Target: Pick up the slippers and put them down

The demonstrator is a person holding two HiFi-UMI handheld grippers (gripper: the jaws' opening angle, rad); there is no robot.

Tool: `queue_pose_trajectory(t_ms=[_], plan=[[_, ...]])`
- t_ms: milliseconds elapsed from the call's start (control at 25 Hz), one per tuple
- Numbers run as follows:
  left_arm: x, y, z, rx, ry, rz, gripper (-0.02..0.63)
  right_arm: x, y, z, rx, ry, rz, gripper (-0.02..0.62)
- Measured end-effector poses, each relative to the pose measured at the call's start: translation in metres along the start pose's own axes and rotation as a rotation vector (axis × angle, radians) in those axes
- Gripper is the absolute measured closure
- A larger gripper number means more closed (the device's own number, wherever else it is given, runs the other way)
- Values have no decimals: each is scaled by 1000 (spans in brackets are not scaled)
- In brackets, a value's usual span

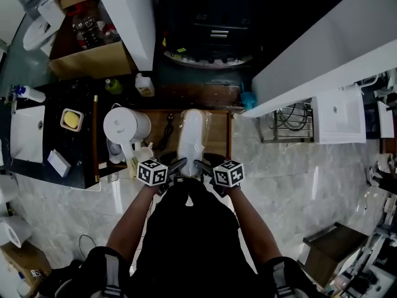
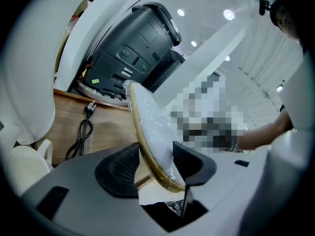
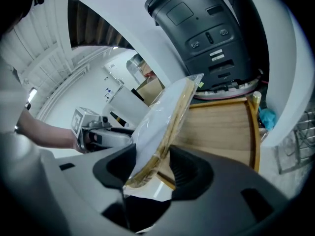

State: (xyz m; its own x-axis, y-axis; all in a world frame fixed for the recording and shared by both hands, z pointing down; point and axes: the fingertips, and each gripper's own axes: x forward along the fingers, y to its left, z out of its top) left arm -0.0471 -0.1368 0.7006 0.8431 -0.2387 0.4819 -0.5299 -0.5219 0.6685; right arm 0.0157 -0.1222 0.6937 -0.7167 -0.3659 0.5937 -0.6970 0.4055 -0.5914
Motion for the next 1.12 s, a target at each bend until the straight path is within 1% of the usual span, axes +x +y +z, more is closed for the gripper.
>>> queue_pose_trajectory(t_ms=[280, 480, 720, 880, 1120], plan=[[-17, -38, 18, 25, -68, -12, 390, -36, 23, 17, -35, -66, 45, 379], [-26, -59, 24, 48, -127, -4, 390, -54, 34, 22, -66, -97, 80, 379], [-29, -84, 26, 33, -179, 7, 390, -77, 40, 25, -97, -107, 111, 379], [-32, -97, 29, 68, -204, 27, 390, -88, 45, 29, -137, -122, 120, 379], [-44, -122, 42, 115, -263, 39, 390, -108, 59, 36, -135, -196, 139, 379]])
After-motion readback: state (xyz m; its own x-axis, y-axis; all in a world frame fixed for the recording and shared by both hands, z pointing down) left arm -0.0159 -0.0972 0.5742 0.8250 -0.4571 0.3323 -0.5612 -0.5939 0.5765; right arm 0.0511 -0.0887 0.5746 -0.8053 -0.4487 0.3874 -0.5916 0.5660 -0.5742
